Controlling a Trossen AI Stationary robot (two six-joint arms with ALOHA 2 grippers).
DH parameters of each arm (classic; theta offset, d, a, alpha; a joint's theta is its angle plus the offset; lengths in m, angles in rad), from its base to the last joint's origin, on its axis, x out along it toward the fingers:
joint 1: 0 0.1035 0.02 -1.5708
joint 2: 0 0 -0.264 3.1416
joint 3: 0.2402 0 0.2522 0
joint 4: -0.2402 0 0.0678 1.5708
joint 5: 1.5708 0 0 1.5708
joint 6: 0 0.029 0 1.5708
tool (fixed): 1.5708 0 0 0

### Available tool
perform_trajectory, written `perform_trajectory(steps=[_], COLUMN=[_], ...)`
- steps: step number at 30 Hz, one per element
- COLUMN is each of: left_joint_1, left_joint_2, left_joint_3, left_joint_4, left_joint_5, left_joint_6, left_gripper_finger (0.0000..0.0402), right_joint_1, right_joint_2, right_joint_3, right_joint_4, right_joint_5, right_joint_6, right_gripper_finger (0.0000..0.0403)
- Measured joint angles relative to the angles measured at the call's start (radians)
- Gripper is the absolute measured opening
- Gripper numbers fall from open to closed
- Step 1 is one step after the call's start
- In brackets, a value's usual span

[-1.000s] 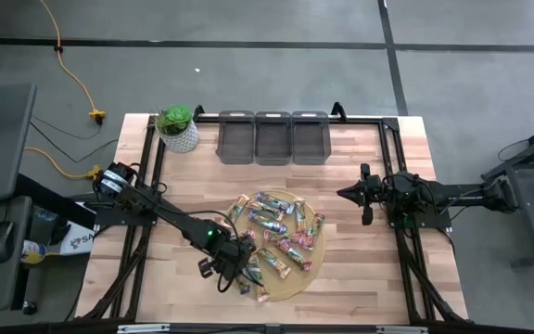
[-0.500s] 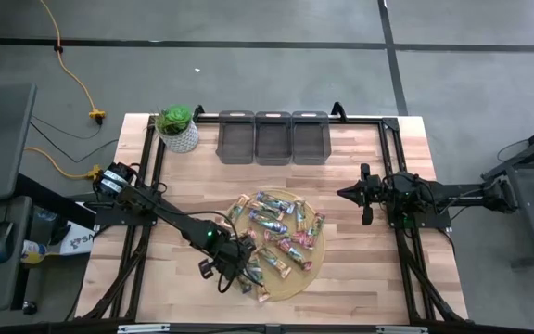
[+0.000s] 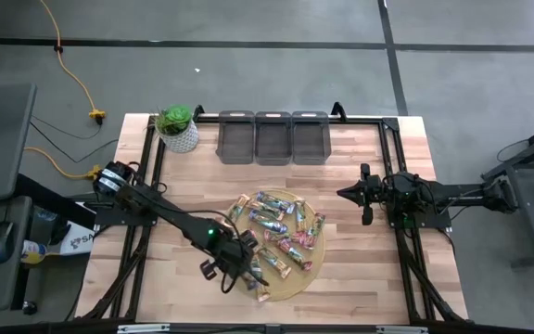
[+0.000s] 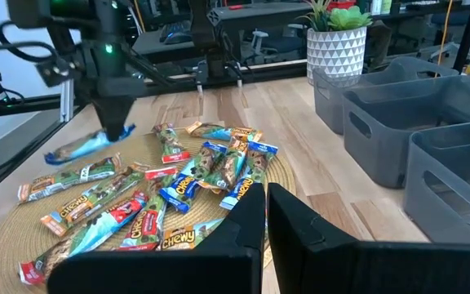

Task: Pick and place Granola Bars by type
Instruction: Put the blue granola bar into the left black bin

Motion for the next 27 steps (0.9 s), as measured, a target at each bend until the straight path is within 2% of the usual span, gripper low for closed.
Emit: perform_trajectory(steps=[6, 17, 27], left_joint_1=[0.004, 0.065, 0.162], left_joint_2=[-0.036, -0.049, -0.049], left_joint_3=[0.086, 0.324, 0.658], left_joint_4=[-0.106, -0.133, -0.307], left_joint_5=[-0.022, -0.113, -0.357], left_joint_6=[-0.118, -0.430, -0.485], left_gripper_finger=[0.0110, 0.0110, 0.0110], right_joint_1=[0.000, 0.000, 0.000], right_joint_2=[0.002, 0.016, 0.020], right_joint_3=[0.000, 0.000, 0.000], right_joint_4=[0.000, 0.001, 0.001], right_joint_5=[0.000, 0.000, 0.000], right_joint_6=[0.000, 0.000, 0.000], right_gripper_finger=[0.0000, 0.0000, 0.0000])
